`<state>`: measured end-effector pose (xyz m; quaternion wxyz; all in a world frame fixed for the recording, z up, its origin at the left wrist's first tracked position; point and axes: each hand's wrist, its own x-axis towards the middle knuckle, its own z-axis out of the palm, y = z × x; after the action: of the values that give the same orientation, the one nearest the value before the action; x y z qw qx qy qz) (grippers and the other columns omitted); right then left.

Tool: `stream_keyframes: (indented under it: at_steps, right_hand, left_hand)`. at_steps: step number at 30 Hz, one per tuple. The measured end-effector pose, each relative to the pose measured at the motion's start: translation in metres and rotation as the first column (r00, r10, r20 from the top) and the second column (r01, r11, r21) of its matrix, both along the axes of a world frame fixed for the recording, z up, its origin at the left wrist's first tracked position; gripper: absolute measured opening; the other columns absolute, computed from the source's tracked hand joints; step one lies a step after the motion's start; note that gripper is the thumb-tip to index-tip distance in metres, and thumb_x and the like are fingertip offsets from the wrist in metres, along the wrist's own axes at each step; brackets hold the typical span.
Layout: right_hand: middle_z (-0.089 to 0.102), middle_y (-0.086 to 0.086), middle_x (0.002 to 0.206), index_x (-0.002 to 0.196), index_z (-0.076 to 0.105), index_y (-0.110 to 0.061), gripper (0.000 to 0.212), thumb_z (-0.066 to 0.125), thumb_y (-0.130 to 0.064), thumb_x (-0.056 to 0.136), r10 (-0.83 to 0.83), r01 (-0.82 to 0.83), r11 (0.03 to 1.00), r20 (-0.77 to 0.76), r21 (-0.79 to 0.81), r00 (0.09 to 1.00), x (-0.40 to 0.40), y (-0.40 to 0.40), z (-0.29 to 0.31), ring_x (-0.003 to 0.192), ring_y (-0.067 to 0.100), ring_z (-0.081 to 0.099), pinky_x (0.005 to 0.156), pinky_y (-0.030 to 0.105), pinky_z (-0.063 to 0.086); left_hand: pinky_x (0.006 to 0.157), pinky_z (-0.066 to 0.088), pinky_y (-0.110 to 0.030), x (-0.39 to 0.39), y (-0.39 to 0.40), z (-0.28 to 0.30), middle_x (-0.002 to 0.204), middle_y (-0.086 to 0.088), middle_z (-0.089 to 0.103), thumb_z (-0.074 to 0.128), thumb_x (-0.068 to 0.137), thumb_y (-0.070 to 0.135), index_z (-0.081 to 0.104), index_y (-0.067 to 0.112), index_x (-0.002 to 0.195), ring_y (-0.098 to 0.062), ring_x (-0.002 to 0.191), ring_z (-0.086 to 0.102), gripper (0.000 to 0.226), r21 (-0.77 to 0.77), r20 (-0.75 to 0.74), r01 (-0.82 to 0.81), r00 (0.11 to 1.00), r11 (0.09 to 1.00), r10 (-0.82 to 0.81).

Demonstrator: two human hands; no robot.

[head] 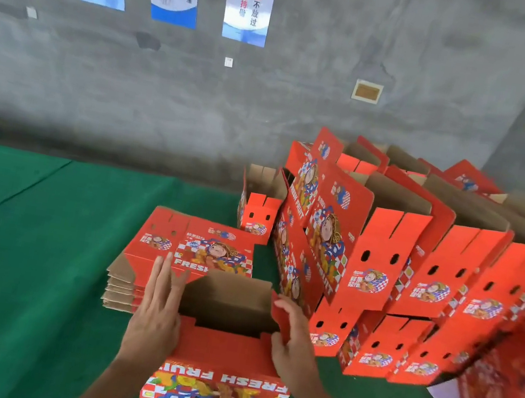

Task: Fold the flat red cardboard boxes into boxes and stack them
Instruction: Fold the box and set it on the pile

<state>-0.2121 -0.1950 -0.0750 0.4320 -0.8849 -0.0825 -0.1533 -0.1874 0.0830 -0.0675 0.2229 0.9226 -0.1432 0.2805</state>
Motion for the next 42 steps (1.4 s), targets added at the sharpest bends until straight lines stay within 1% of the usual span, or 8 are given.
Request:
stream_keyframes:
  at_steps: [6,11,18,24,26,32,36,42]
  right_hand:
    - [0.044,-0.015,0.134,0.146,0.04,-0.034,0.048,0.054,-0.049,0.102,-0.047,0.044,0.99,-0.02,-0.135,0.999,0.022,-0.012,0.013,0.127,0.0,0.044,0.107,0.029,0.041]
    - [0.053,-0.021,0.123,0.123,0.05,-0.05,0.049,0.03,-0.083,0.093,-0.074,0.045,0.99,-0.222,-0.132,0.972,0.038,0.014,0.021,0.114,-0.004,0.051,0.099,0.031,0.047]
    - [0.065,-0.025,0.093,0.094,0.07,-0.046,0.007,0.067,-0.052,0.09,0.052,0.021,0.99,-0.51,0.137,0.859,0.07,0.003,0.064,0.08,-0.014,0.06,0.069,0.017,0.04]
    - [0.072,0.001,0.08,0.087,0.077,-0.014,0.053,0.074,-0.066,0.079,-0.042,0.147,0.969,-0.458,0.197,0.888,0.083,-0.007,0.045,0.077,0.009,0.065,0.068,0.025,0.041]
    - [0.068,0.0,0.08,0.083,0.07,-0.015,0.061,0.065,-0.076,0.08,-0.118,0.2,0.968,-0.429,0.151,0.896,0.081,-0.004,0.034,0.075,0.007,0.064,0.065,0.024,0.04]
    - [0.061,-0.009,0.129,0.142,0.046,-0.024,0.072,0.054,-0.073,0.09,-0.198,0.16,0.968,-0.201,-0.192,0.959,0.084,-0.007,0.017,0.118,0.01,0.058,0.094,0.029,0.046]
    - [0.053,-0.001,0.144,0.153,0.039,-0.015,0.07,0.067,-0.045,0.097,-0.051,0.002,0.963,-0.176,-0.269,0.983,0.082,-0.021,0.009,0.131,0.016,0.05,0.107,0.033,0.044]
    - [0.064,-0.018,0.12,0.126,0.064,-0.029,0.029,0.067,-0.024,0.097,-0.024,0.012,0.958,-0.037,-0.287,0.999,0.06,-0.021,-0.007,0.115,0.003,0.059,0.095,0.015,0.044]
  left_hand:
    - [0.101,0.05,-0.039,-0.003,-0.016,0.001,0.167,0.001,0.026,0.043,0.083,-0.025,0.029,0.027,0.159,-0.021,0.139,0.047,0.093,-0.382,-0.161,0.058,0.979,0.922,-0.128]
    - [0.109,0.045,-0.037,-0.007,0.002,-0.015,0.133,0.001,0.06,0.056,0.073,-0.026,0.061,0.018,0.136,-0.023,0.123,0.059,0.077,-0.296,-0.063,0.117,0.988,0.948,-0.142]
    - [0.1,0.049,-0.051,0.01,0.004,-0.007,0.13,-0.014,0.065,0.048,0.057,-0.007,0.068,-0.001,0.128,-0.038,0.111,0.063,0.073,-0.245,-0.102,0.14,0.98,0.959,-0.169]
    - [0.106,0.043,-0.018,0.02,0.012,-0.017,0.132,0.038,0.057,0.045,0.091,0.035,0.066,0.02,0.133,0.017,0.123,0.047,0.049,-0.277,-0.121,0.328,0.921,0.903,-0.371]
    - [0.108,0.043,-0.02,0.021,0.011,-0.018,0.136,0.033,0.058,0.04,0.088,0.029,0.068,0.021,0.13,0.01,0.127,0.052,0.051,-0.211,-0.132,0.383,0.901,0.9,-0.414]
    - [0.106,0.047,-0.023,0.032,-0.013,-0.014,0.122,0.011,0.067,0.054,0.093,0.064,0.082,0.017,0.103,-0.008,0.118,0.062,0.056,-0.205,-0.218,0.269,0.925,0.941,-0.312]
    - [0.119,0.031,-0.024,0.04,-0.011,-0.022,0.141,0.009,0.055,0.06,0.102,0.018,0.073,0.019,0.127,-0.013,0.138,0.046,0.028,-0.136,-0.353,0.23,0.898,0.964,-0.263]
    - [0.119,0.035,-0.038,0.033,-0.005,-0.021,0.147,0.01,0.043,0.066,0.097,0.021,0.04,0.029,0.149,-0.014,0.14,0.038,0.058,-0.222,-0.481,0.086,0.857,0.971,-0.186]
